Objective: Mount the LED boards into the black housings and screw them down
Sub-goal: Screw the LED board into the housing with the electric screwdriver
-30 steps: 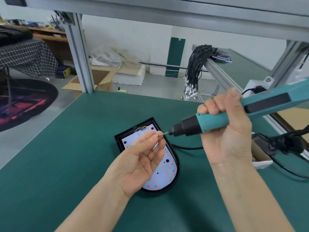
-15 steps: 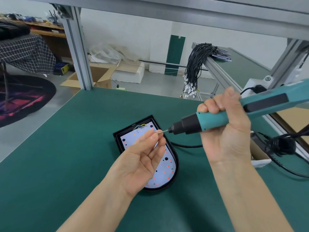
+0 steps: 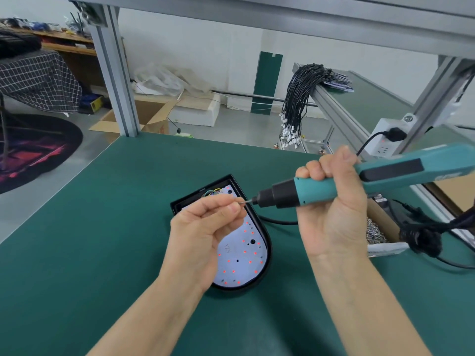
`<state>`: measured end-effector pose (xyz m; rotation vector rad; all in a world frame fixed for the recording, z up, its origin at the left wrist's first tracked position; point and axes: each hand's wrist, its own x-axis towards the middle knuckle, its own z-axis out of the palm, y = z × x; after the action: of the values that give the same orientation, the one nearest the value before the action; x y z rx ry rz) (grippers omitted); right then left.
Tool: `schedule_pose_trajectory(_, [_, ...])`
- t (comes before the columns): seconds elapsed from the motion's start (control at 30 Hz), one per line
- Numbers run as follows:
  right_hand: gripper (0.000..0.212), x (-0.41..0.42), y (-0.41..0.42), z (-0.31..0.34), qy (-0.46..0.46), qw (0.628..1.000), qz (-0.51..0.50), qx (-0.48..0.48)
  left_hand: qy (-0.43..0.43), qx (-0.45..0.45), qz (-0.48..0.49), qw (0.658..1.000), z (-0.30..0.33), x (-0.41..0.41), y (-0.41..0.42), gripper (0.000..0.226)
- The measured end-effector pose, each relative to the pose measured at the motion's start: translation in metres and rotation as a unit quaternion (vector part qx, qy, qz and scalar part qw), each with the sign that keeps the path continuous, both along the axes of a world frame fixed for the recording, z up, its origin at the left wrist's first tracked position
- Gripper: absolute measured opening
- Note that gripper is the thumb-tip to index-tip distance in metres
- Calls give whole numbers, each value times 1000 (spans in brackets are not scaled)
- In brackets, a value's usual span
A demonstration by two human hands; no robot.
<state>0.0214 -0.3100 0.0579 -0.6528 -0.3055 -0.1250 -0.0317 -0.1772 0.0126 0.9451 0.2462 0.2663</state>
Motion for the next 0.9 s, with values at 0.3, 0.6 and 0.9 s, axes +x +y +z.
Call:
schedule_pose_trajectory(0.3, [25, 6, -4, -3, 13, 1000, -11, 10, -19, 61, -6, 998, -1, 3, 1, 15])
schedule_pose_trajectory(0.6, [21, 7, -4, -2, 24, 999, -16, 17, 8, 85, -11, 996, 0, 0, 2, 40])
schedule_pose_trajectory(0.9, [23, 5, -4, -5, 44, 999, 2, 10, 99, -112, -22, 989, 0, 7, 8, 24])
